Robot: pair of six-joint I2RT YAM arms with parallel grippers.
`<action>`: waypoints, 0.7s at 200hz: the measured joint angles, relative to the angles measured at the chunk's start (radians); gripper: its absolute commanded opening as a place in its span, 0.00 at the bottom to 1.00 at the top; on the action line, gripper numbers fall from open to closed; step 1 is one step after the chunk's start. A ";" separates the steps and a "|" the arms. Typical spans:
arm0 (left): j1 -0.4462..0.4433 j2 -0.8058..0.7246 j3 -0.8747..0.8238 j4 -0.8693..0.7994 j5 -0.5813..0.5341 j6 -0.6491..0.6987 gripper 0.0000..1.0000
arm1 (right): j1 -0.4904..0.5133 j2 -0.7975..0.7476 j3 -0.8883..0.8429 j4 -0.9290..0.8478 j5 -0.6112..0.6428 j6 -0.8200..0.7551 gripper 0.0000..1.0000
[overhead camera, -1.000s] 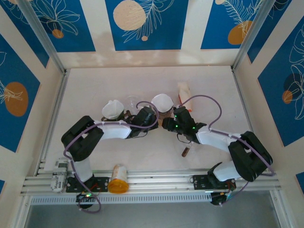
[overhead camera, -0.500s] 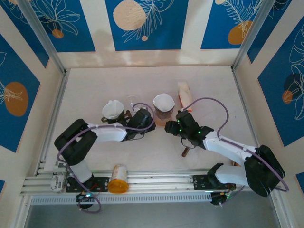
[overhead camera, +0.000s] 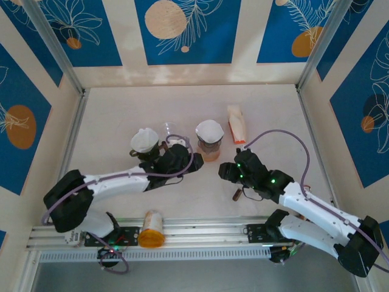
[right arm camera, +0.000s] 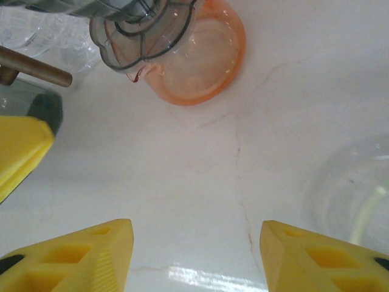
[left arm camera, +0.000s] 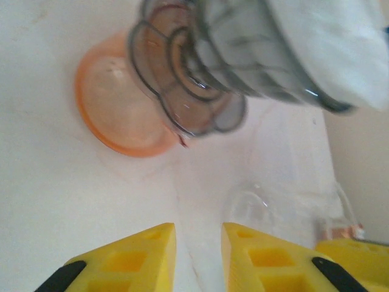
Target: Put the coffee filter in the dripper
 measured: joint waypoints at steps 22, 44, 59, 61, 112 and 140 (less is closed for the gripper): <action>-0.055 -0.090 -0.010 -0.035 -0.013 0.005 0.41 | 0.009 -0.048 0.035 -0.096 0.033 0.013 0.58; -0.101 -0.183 -0.020 -0.075 -0.031 0.009 0.51 | 0.013 -0.092 0.064 -0.185 0.069 0.029 0.58; -0.118 -0.248 -0.036 -0.103 -0.039 0.012 0.60 | 0.013 -0.099 0.085 -0.245 0.097 0.040 0.58; -0.119 -0.257 -0.038 -0.109 -0.038 0.017 0.61 | 0.013 -0.099 0.087 -0.251 0.100 0.040 0.58; -0.131 -0.483 -0.130 -0.206 -0.069 0.040 1.00 | -0.059 -0.011 0.103 -0.333 0.119 0.040 0.56; -0.132 -0.591 -0.137 -0.266 -0.092 0.058 1.00 | -0.089 0.073 0.111 -0.307 0.109 0.003 0.54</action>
